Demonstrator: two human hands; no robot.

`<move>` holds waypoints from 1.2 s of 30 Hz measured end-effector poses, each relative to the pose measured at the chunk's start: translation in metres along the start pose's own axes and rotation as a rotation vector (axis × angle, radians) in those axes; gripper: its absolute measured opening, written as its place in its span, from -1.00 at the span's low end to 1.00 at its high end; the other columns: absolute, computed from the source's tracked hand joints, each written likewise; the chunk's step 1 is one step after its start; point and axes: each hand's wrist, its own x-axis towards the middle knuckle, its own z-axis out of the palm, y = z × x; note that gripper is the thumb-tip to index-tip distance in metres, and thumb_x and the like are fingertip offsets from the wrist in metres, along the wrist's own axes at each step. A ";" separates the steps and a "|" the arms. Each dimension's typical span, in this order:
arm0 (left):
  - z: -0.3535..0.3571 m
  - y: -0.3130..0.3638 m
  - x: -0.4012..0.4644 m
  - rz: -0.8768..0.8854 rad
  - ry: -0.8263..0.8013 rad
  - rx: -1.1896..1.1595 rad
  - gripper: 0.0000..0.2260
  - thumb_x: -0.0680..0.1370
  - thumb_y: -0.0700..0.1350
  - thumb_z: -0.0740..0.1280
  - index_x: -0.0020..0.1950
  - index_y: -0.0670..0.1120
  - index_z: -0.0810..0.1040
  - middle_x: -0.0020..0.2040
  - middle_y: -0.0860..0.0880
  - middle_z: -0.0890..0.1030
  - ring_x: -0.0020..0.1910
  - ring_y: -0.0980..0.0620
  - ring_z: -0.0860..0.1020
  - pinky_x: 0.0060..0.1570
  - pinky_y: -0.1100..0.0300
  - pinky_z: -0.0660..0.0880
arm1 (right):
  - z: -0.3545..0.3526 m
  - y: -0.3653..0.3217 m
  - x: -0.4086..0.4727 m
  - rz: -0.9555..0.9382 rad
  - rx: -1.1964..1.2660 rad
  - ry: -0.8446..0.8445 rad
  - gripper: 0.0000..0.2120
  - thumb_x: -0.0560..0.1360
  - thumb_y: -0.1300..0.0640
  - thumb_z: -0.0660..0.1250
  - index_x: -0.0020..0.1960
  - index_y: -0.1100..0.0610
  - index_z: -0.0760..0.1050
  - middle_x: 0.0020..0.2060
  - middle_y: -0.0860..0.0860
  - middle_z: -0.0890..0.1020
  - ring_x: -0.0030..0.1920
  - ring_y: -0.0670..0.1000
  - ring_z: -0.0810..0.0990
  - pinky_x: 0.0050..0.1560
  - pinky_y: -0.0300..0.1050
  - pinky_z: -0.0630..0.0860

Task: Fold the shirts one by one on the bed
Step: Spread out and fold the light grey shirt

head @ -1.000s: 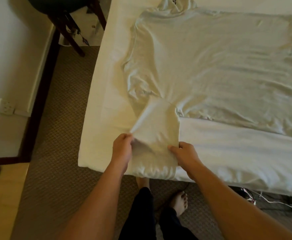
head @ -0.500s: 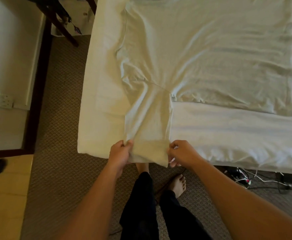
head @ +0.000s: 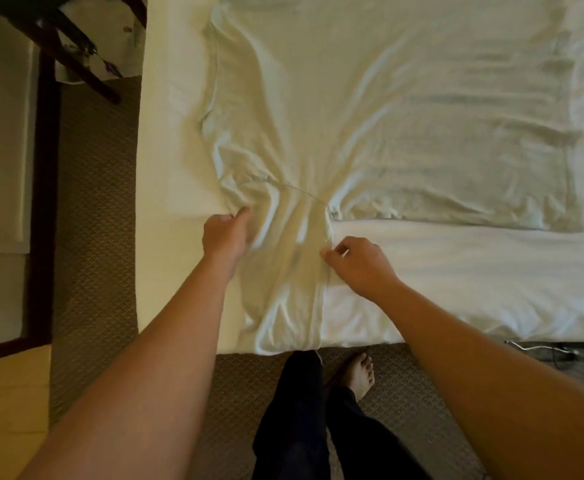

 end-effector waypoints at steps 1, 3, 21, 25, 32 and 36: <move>0.005 0.007 0.009 0.010 -0.041 0.016 -0.70 0.52 0.09 0.44 -0.26 -0.10 0.53 -0.30 -0.04 0.56 -0.25 -0.09 0.53 -0.20 0.12 0.43 | 0.000 -0.003 0.006 0.017 -0.005 -0.006 -0.68 0.57 -0.23 0.29 -0.06 0.03 0.51 -0.19 -0.03 0.62 -0.18 0.02 0.62 -0.19 -0.06 0.53; 0.007 0.010 0.016 0.038 -0.072 0.068 -0.74 0.54 -0.01 0.43 -0.27 -0.07 0.47 -0.30 -0.02 0.51 -0.25 -0.07 0.49 -0.23 0.14 0.39 | 0.000 -0.003 0.010 0.032 0.012 -0.034 -0.70 0.56 -0.21 0.32 -0.11 0.02 0.51 -0.21 0.00 0.64 -0.20 0.06 0.63 -0.17 0.00 0.59; 0.073 0.038 -0.014 1.023 -0.094 1.088 -0.57 0.39 0.20 0.32 0.16 -0.01 0.54 0.09 -0.06 0.53 0.06 -0.16 0.54 -0.01 -0.03 0.44 | -0.138 0.100 0.022 0.007 -0.911 0.337 -0.52 0.51 0.15 0.30 0.41 0.05 0.32 0.27 0.09 0.43 0.22 0.14 0.45 0.10 0.02 0.46; 0.097 0.040 -0.018 1.022 -0.159 1.324 -0.52 0.34 0.24 0.38 0.18 0.04 0.52 0.10 -0.06 0.48 0.09 -0.17 0.52 -0.02 -0.04 0.40 | -0.163 0.127 0.033 0.085 -1.000 0.317 -0.51 0.52 0.17 0.26 0.43 0.08 0.28 0.30 0.08 0.42 0.26 0.13 0.44 0.11 0.00 0.44; 0.118 0.038 -0.022 1.150 -0.063 1.278 -0.76 0.27 -0.30 0.51 -0.13 -0.16 0.58 -0.21 -0.18 0.51 -0.32 -0.23 0.55 -0.45 0.02 0.45 | -0.196 0.179 0.041 -0.001 -0.986 0.304 -0.81 0.32 0.35 0.43 -0.08 0.21 0.60 -0.15 0.15 0.61 -0.21 0.23 0.64 -0.25 0.03 0.51; 0.117 0.033 -0.048 1.076 -0.102 1.266 -0.71 0.23 -0.35 0.52 -0.13 -0.14 0.57 -0.21 -0.15 0.52 -0.33 -0.21 0.57 -0.60 0.10 0.39 | -0.214 0.195 0.027 -0.021 -0.995 0.235 -0.80 0.41 0.30 0.30 -0.01 0.11 0.57 -0.13 0.04 0.61 -0.17 0.16 0.65 -0.14 0.00 0.48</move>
